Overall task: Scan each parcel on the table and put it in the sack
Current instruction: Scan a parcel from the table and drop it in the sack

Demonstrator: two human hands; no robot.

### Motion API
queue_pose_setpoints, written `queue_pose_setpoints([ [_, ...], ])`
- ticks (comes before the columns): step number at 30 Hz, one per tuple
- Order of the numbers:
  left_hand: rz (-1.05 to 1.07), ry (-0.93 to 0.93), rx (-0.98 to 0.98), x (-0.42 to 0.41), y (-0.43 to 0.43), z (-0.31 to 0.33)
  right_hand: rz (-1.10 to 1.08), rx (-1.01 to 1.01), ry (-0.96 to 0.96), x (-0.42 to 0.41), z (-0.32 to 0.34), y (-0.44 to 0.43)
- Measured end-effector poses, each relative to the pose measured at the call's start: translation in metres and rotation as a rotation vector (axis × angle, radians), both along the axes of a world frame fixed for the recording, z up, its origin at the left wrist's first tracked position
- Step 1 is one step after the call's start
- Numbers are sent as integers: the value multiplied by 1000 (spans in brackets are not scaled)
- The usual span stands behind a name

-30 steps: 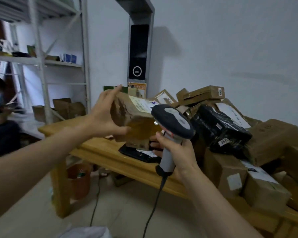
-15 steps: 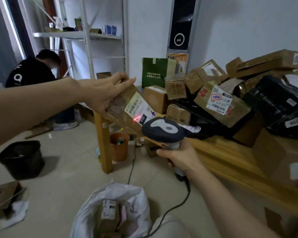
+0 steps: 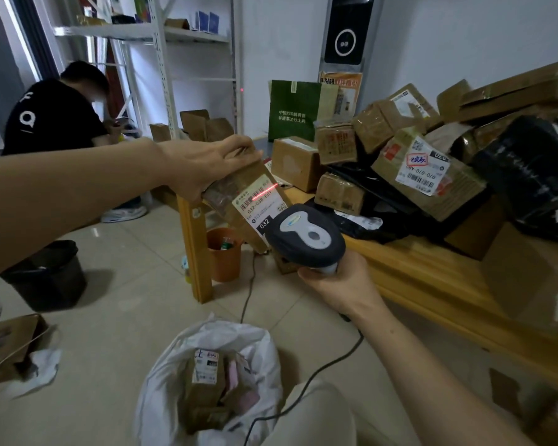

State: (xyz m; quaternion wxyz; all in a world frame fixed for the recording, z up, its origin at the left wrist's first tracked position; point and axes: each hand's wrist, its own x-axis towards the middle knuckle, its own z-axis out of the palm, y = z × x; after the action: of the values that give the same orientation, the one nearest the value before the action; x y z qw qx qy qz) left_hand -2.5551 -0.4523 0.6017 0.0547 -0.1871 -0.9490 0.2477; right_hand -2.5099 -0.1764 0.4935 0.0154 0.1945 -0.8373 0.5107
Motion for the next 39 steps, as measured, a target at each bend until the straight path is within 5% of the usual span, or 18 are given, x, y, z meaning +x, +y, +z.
queue_pose_setpoints([
  [27, 51, -37, -57, -4, 8, -17, 27, 112, 28, -16, -17, -5],
  [33, 142, -92, 78, 0, -14, -64, 82, -247, -518, -10, -26, -16],
  [39, 437, -225, 394, 19, -42, -200, 34, -499, -934, -12, -71, -34],
])
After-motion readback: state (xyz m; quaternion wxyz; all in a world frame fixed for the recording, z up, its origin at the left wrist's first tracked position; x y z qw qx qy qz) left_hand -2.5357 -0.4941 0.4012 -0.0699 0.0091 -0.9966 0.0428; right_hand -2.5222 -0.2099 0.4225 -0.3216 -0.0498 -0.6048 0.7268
